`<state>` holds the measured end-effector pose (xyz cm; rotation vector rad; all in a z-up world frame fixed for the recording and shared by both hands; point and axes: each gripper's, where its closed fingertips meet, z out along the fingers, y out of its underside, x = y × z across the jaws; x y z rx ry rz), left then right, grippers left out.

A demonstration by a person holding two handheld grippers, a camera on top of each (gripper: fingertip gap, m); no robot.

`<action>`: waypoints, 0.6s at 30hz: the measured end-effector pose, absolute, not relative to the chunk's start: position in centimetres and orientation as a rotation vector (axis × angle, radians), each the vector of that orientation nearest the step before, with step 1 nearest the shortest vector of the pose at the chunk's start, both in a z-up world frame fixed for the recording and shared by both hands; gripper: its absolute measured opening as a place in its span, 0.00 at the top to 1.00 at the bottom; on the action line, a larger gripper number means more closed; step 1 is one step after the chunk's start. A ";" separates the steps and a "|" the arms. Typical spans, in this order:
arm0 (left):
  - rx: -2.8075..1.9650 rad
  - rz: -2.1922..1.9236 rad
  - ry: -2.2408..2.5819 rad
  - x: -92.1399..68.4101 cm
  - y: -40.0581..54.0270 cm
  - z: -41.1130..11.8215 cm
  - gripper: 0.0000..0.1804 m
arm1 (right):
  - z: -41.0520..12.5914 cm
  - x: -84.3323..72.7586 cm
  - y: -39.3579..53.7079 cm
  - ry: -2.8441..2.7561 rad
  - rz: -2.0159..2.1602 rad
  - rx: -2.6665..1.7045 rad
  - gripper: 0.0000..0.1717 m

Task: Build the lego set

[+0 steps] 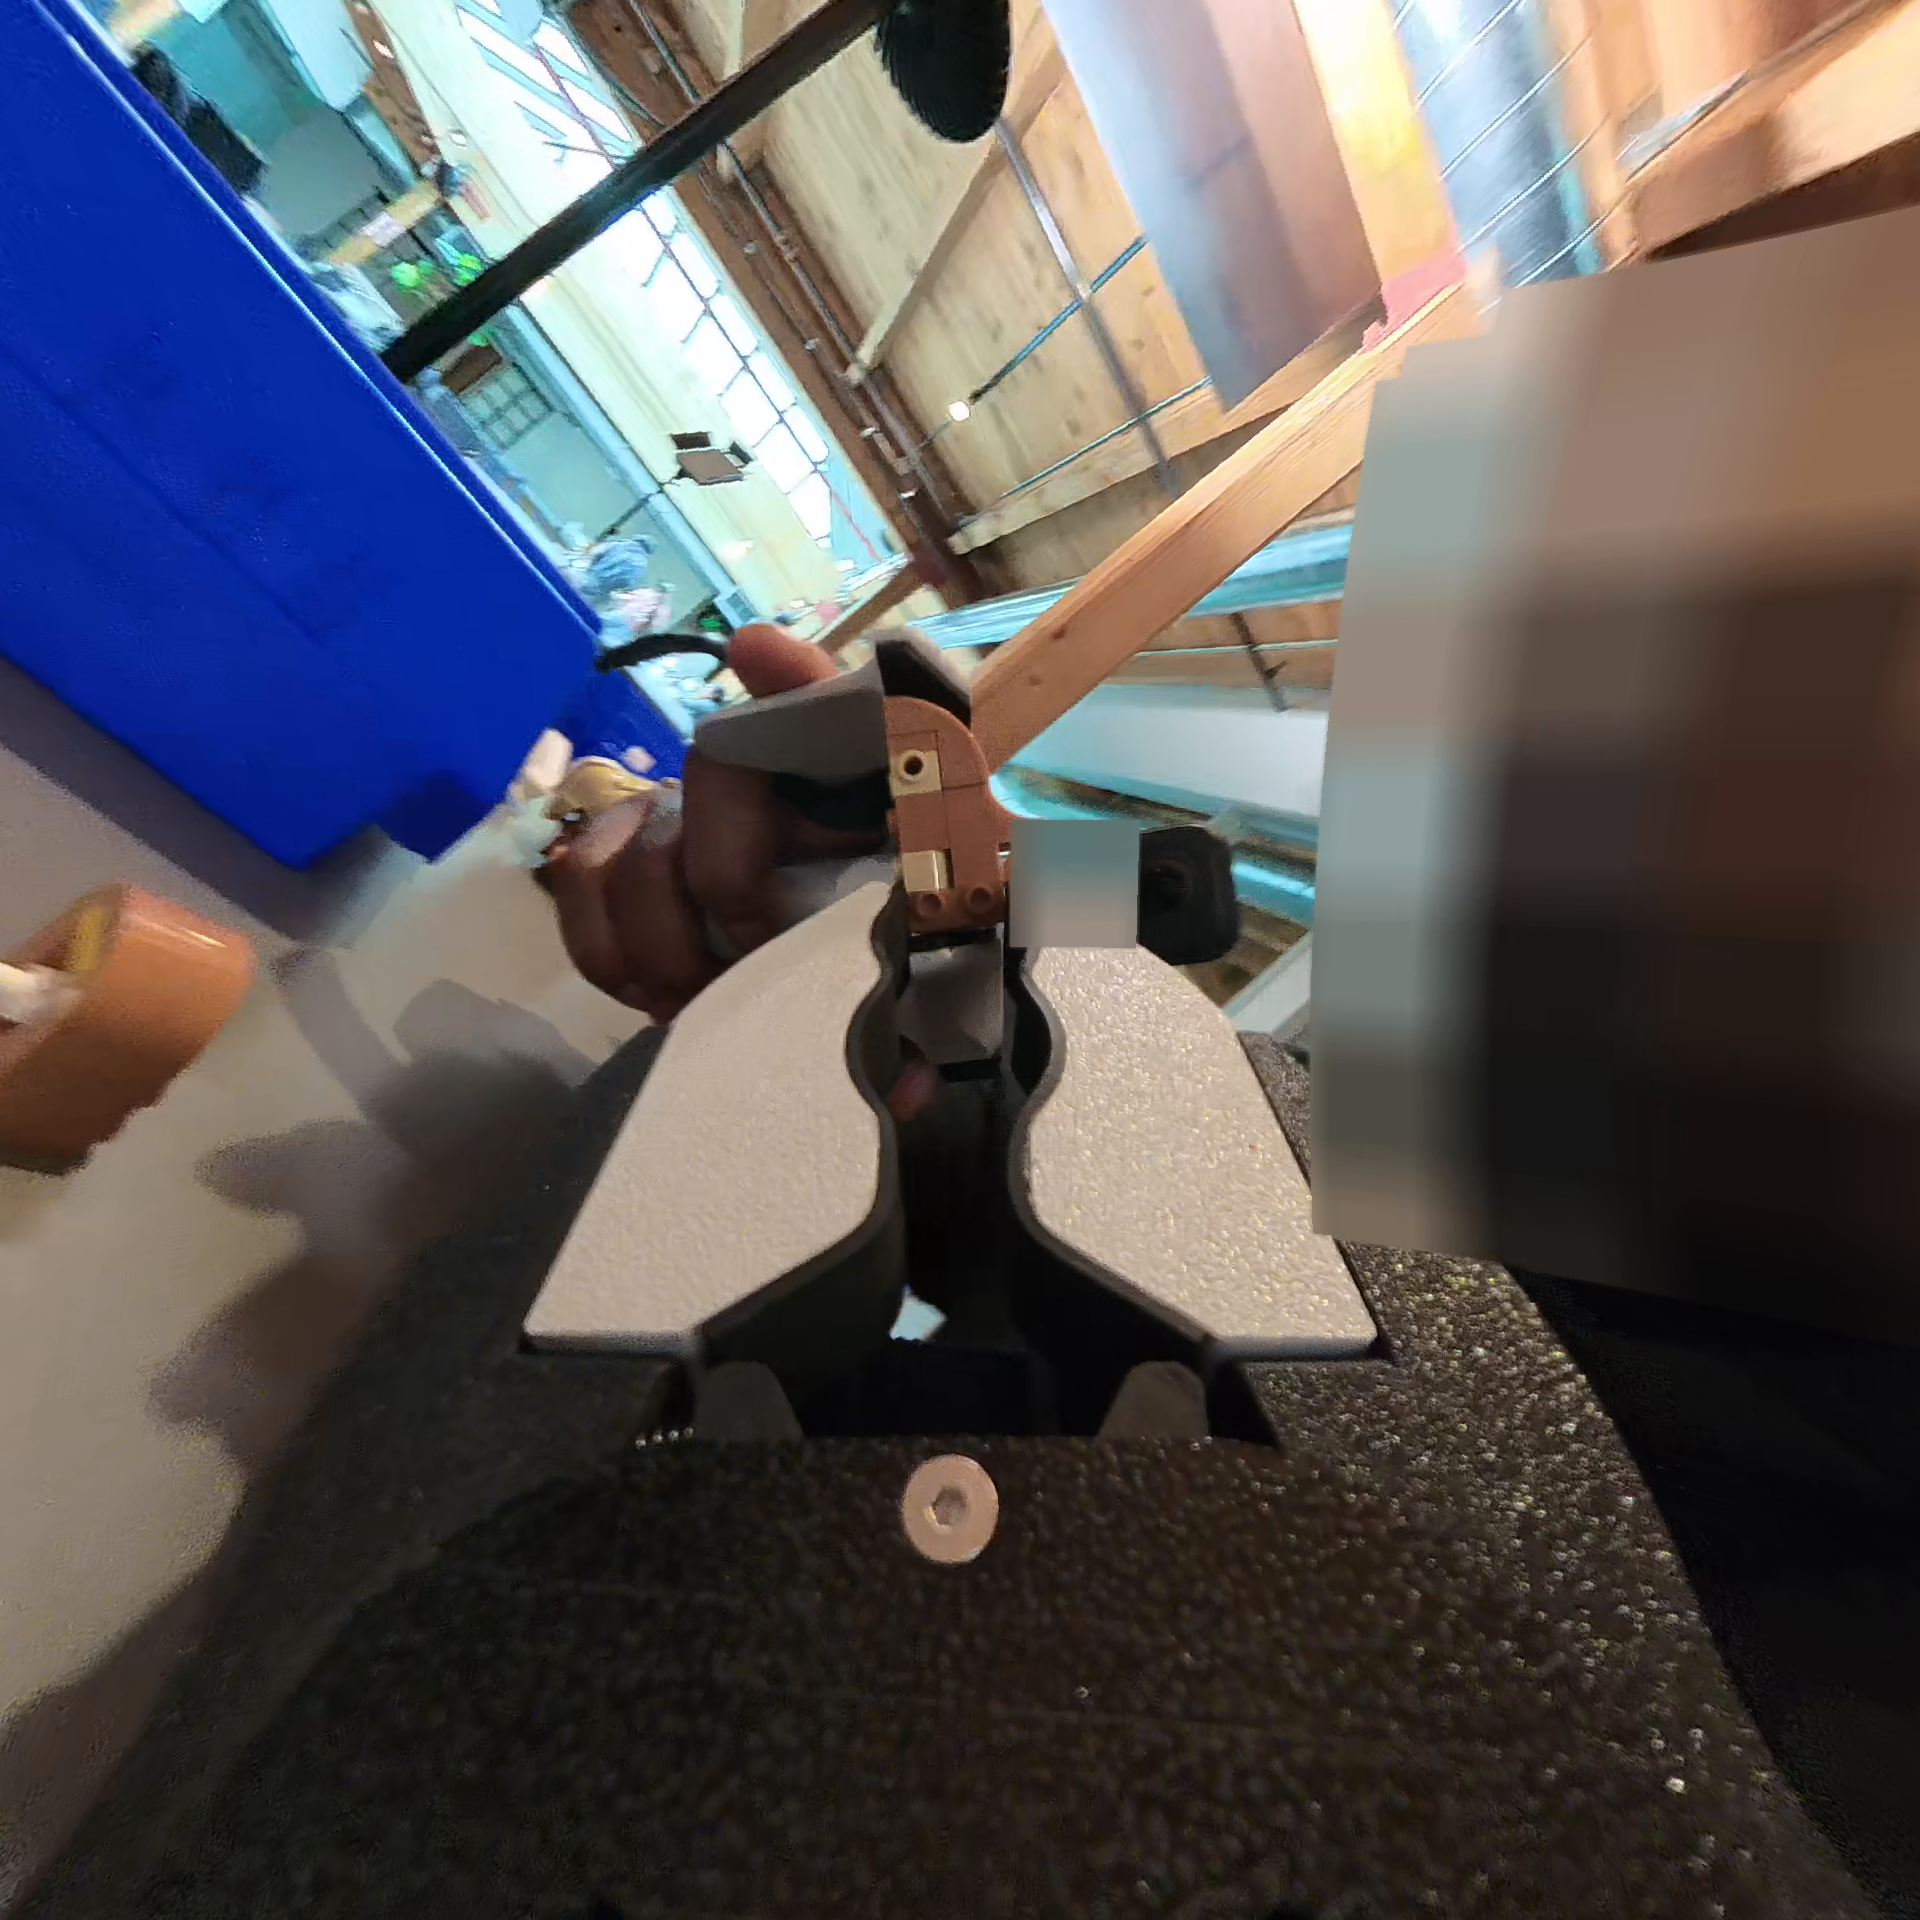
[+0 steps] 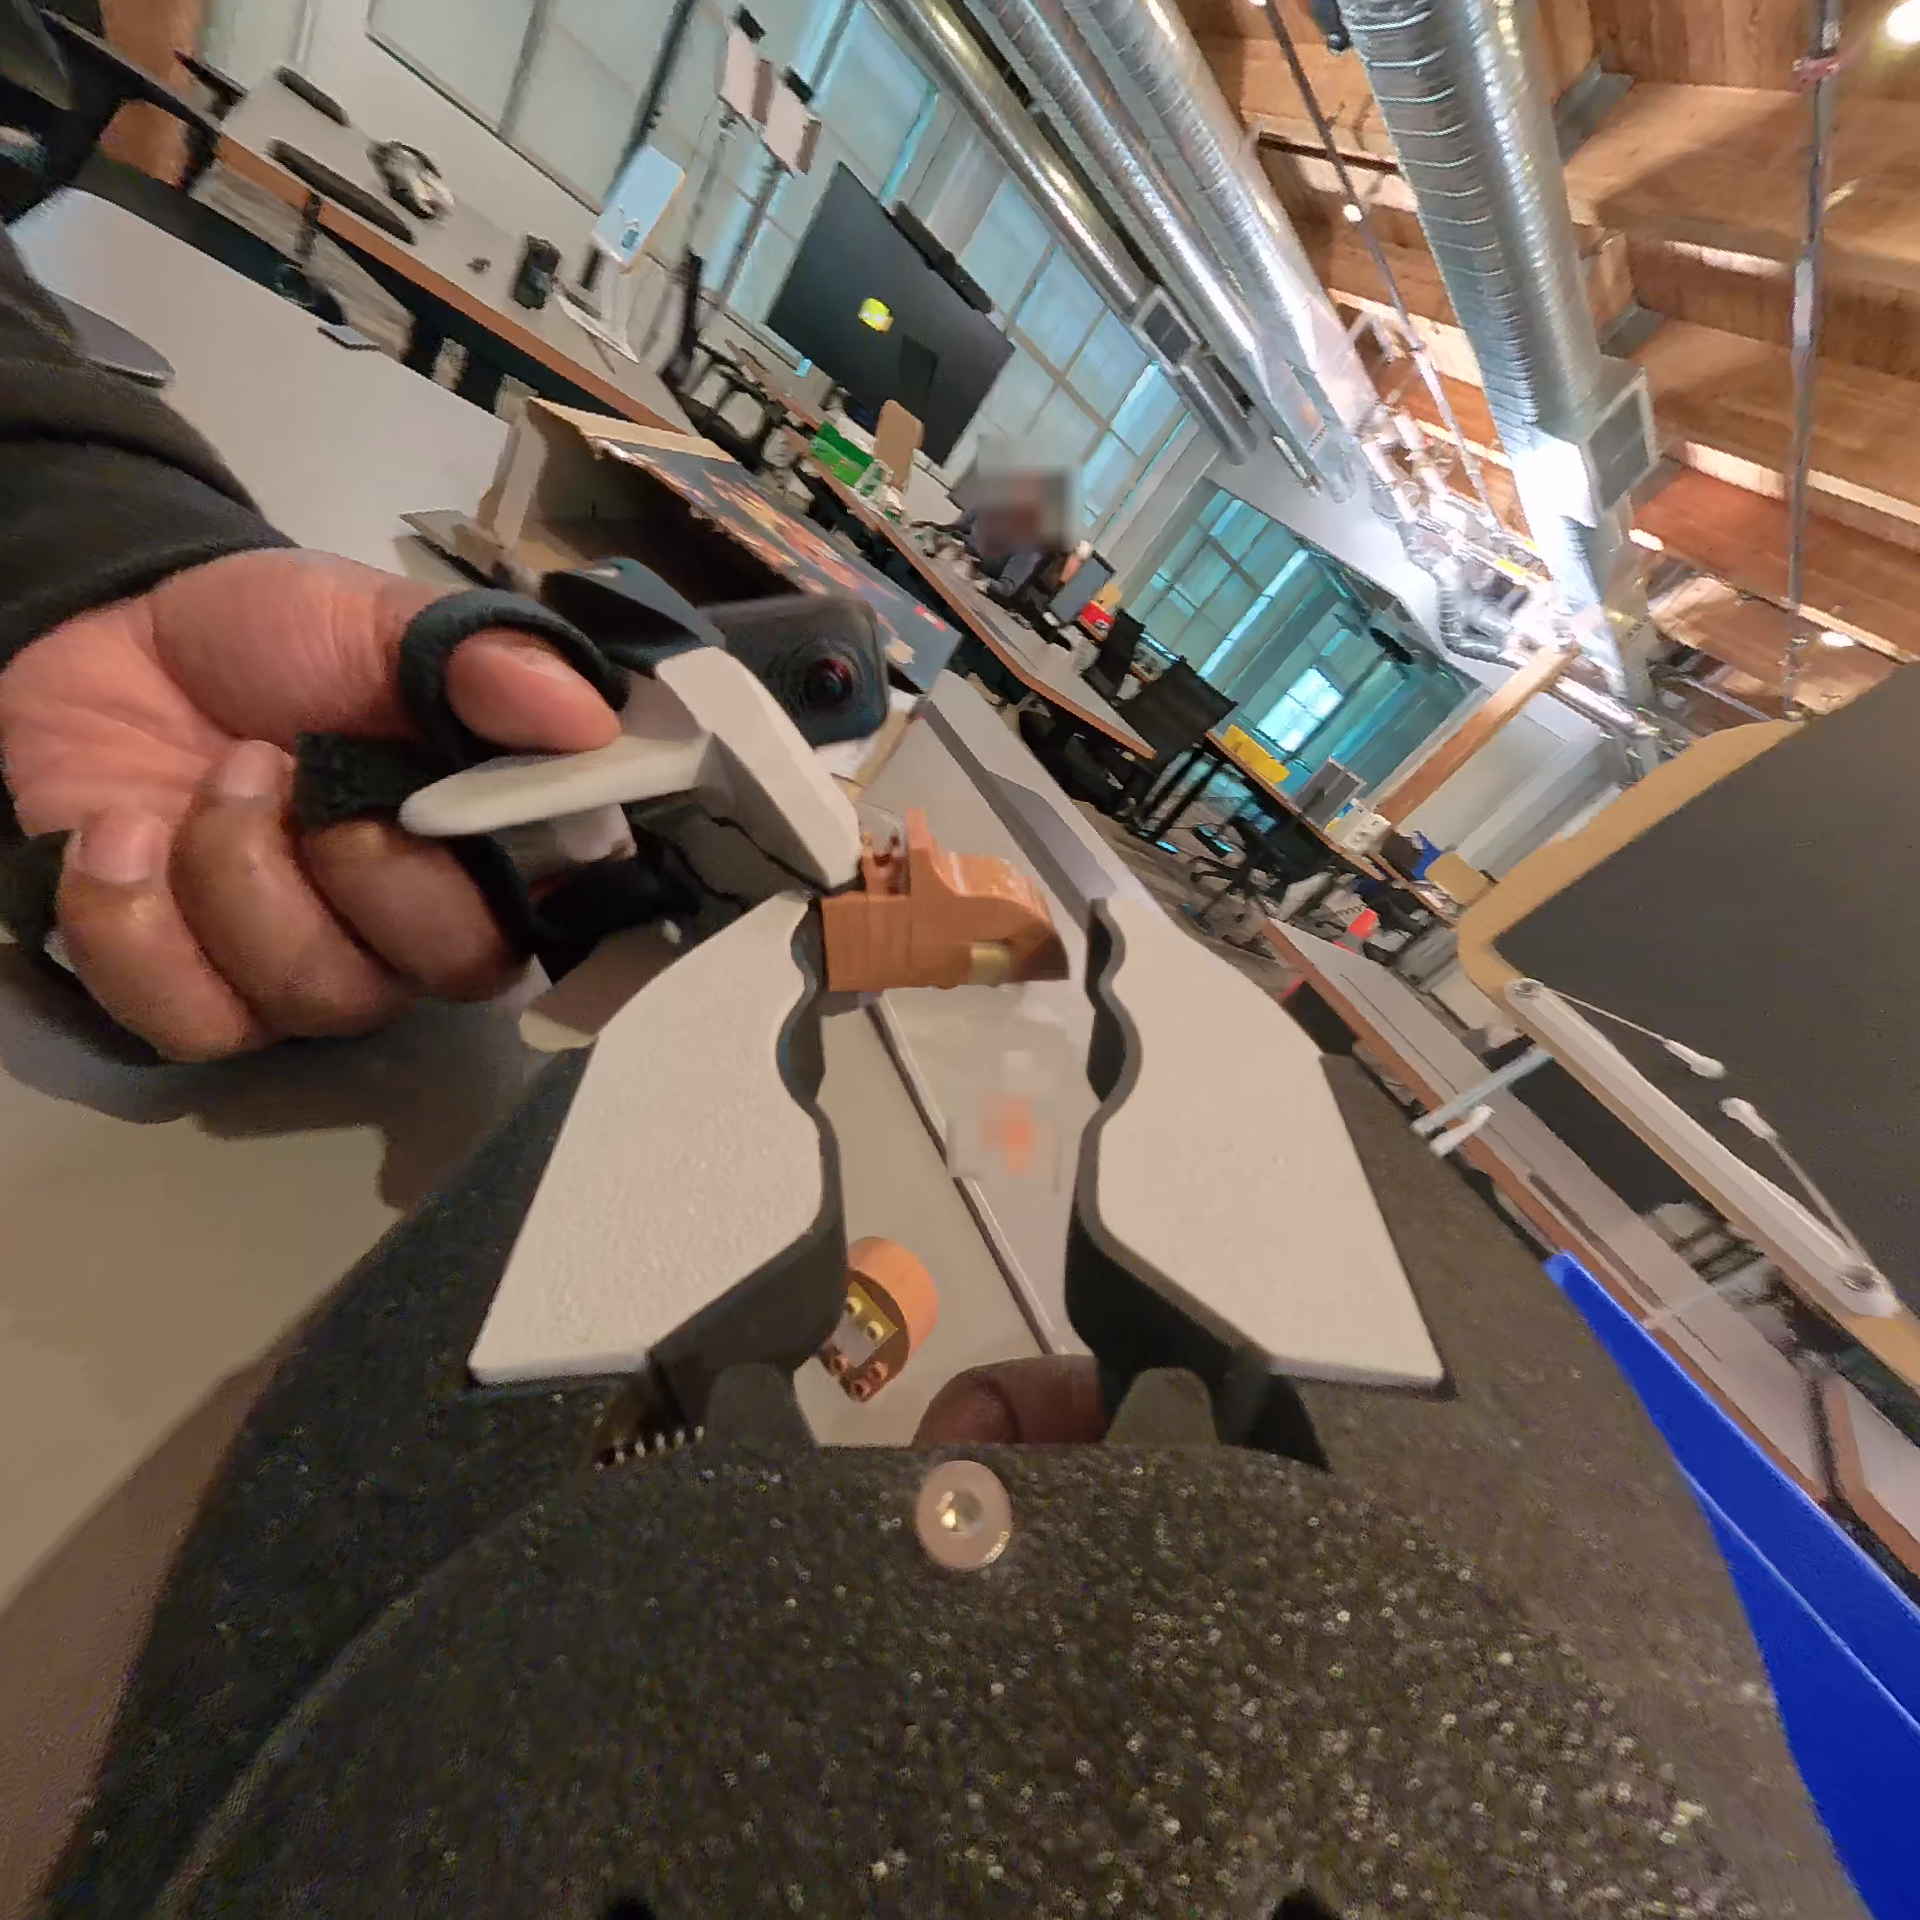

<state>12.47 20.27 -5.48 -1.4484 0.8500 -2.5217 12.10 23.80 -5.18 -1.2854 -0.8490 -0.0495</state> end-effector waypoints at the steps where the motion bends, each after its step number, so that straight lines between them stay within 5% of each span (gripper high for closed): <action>1: -1.451 -2.455 0.884 12.5 20.5 -5.6 0.91 | -5.1 12.3 23.9 -0.838 -0.068 -1.283 0.70; 11: -1.104 -0.958 1.370 11.9 25.7 -7.2 0.91 | -6.9 12.3 24.6 -0.770 0.241 -1.465 0.67; 18: -0.740 -0.685 1.471 11.1 24.7 -6.6 0.91 | -5.2 11.8 23.2 -0.502 1.087 -1.495 0.70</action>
